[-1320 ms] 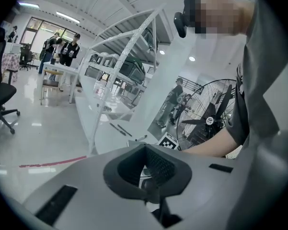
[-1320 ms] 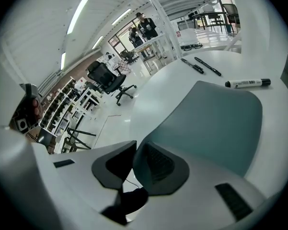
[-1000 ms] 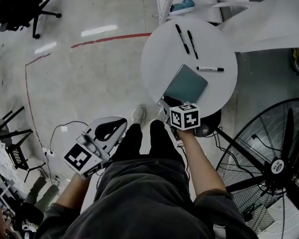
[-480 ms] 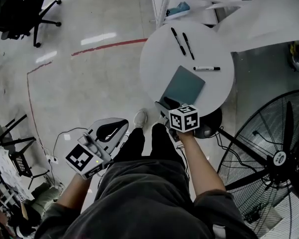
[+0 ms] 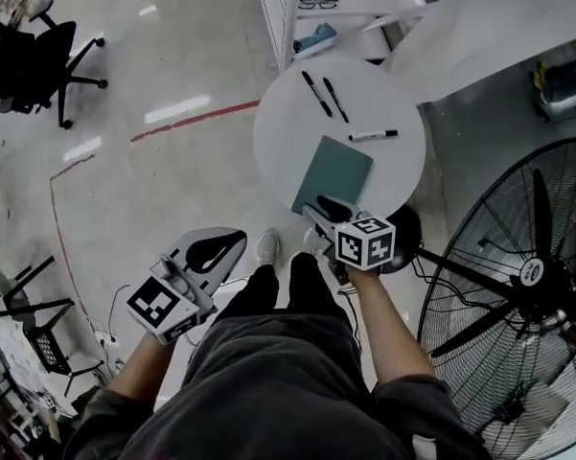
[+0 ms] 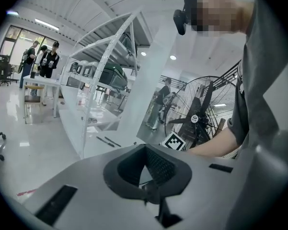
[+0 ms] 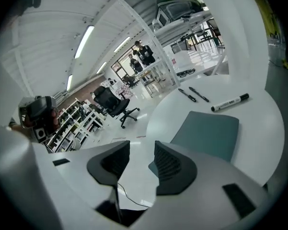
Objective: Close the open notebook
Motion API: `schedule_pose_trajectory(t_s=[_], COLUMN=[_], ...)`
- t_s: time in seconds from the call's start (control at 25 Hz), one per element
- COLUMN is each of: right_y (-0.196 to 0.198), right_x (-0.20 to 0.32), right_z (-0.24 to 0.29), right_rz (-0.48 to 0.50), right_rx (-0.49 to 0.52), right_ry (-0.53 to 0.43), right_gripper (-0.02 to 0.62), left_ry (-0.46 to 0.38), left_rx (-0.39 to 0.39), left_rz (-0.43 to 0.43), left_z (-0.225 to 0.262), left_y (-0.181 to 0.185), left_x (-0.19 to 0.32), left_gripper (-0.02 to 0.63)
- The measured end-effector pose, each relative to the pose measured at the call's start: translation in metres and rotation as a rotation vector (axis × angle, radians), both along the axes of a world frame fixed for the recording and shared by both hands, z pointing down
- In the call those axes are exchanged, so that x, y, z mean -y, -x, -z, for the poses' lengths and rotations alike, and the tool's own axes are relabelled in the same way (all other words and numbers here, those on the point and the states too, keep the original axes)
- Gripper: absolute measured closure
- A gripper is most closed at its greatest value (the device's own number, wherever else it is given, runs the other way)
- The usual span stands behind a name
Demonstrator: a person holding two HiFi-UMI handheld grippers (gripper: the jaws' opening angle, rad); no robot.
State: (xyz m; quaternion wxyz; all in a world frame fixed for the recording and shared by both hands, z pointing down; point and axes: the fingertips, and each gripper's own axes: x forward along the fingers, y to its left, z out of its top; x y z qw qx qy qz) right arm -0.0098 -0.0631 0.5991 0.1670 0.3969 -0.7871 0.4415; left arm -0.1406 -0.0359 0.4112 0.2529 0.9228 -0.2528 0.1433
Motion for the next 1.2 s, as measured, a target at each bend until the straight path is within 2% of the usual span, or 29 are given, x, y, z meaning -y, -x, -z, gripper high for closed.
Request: schedule_pose_trajectory(t_s=[0.48,0.68,1.2], right_y=[-0.028,-0.034,-0.055], right_x=[-0.033,-0.047,-0.091], right_z=[0.096,0.124,0.180], right_rz=[-0.134,-0.174,-0.259], right_rx=[0.051,0.061,0.081], right_ry=[-0.176,-0.237,-0.340], right_gripper=[0.488,0.506,0.552], left_ry=[-0.096,-0.164,-0.231], left_rx=[-0.024,-0.037,-0.091], left_rz=[-0.090,-0.126,-0.207], left_z=[0.044,0.054,0.088], left_y=[-0.017,-0.024,-0.055], left_x=[-0.018,-0.021,-0.042], left_gripper=[0.592,0.592,0.592])
